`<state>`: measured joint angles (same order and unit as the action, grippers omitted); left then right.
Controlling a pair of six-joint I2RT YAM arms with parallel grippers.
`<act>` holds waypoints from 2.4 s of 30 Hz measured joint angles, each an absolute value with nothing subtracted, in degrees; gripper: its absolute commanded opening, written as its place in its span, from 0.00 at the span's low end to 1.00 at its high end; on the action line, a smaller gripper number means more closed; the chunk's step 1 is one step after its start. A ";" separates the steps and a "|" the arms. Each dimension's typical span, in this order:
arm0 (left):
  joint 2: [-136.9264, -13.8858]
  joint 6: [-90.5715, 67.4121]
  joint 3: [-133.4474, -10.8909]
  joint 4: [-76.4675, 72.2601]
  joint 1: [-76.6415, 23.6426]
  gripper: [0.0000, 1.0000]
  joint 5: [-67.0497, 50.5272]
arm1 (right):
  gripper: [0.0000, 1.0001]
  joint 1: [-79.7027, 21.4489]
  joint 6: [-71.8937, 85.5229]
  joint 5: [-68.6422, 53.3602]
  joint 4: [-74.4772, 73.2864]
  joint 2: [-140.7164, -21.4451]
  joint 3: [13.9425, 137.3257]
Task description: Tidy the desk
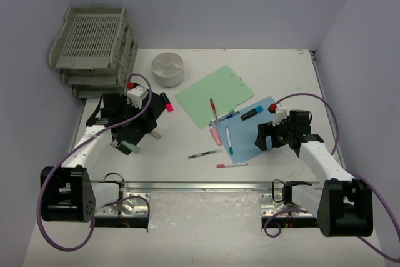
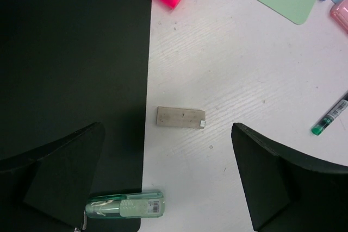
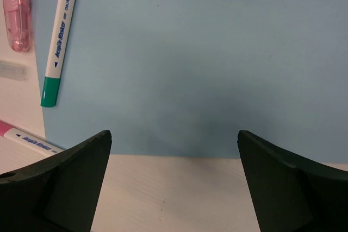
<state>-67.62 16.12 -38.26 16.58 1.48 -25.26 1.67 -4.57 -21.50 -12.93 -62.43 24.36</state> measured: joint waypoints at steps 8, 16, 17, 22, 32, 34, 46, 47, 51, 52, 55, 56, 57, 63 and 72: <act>-67.35 17.40 -38.26 17.05 1.46 1.00 -26.17 | 0.99 1.67 -4.72 -21.52 -13.05 -62.43 24.36; -67.33 17.84 -38.26 17.39 -1.35 0.99 -24.67 | 0.99 1.67 -4.80 -21.65 -13.19 -62.43 24.36; -67.33 17.91 -38.26 17.35 -2.17 0.98 -24.13 | 0.99 1.67 -4.85 -21.73 -13.18 -62.43 24.36; -67.33 18.23 -38.26 16.89 -7.97 0.91 -20.99 | 0.99 1.67 -4.95 -22.25 -13.17 -62.43 24.36; -81.47 22.94 -49.94 20.64 -36.27 0.59 -9.84 | 0.99 1.68 -5.30 -22.20 -14.27 -63.93 25.31; -87.55 23.52 -56.27 23.78 -38.96 0.54 -10.41 | 0.98 1.99 -5.81 -22.32 -15.93 -65.19 26.79; -111.69 23.88 -80.89 37.21 -44.65 0.47 -10.64 | 0.99 8.83 -7.14 -22.50 -21.14 -71.60 32.43; -112.39 23.88 -81.25 37.76 -45.18 0.48 -10.58 | 0.99 8.89 -7.14 -22.50 -21.41 -71.81 32.48; -113.92 23.74 -81.53 40.63 -47.14 0.49 -10.52 | 0.99 8.93 -7.19 -22.52 -22.29 -72.60 32.87; -114.16 23.71 -81.55 41.14 -47.57 0.48 -10.54 | 0.99 8.92 -7.24 -22.52 -22.45 -72.75 32.97; -114.76 23.59 -81.90 42.25 -48.69 0.49 -10.62 | 0.99 8.93 -7.31 -22.52 -22.69 -72.87 33.09; -114.95 23.53 -82.15 42.57 -49.06 0.49 -10.64 | 0.99 8.93 -7.31 -22.52 -22.72 -72.90 33.12; -115.17 23.50 -82.42 42.77 -49.42 0.49 -10.68 | 0.99 8.93 -7.31 -22.52 -22.74 -72.93 33.15; -117.38 22.72 -85.21 43.71 -50.97 0.48 -11.85 | 0.99 8.93 -7.31 -22.05 -22.76 -72.99 33.15; -121.32 20.82 -89.06 44.12 -52.31 0.36 -11.04 | 0.99 9.06 -7.04 -20.54 -22.62 -72.99 33.15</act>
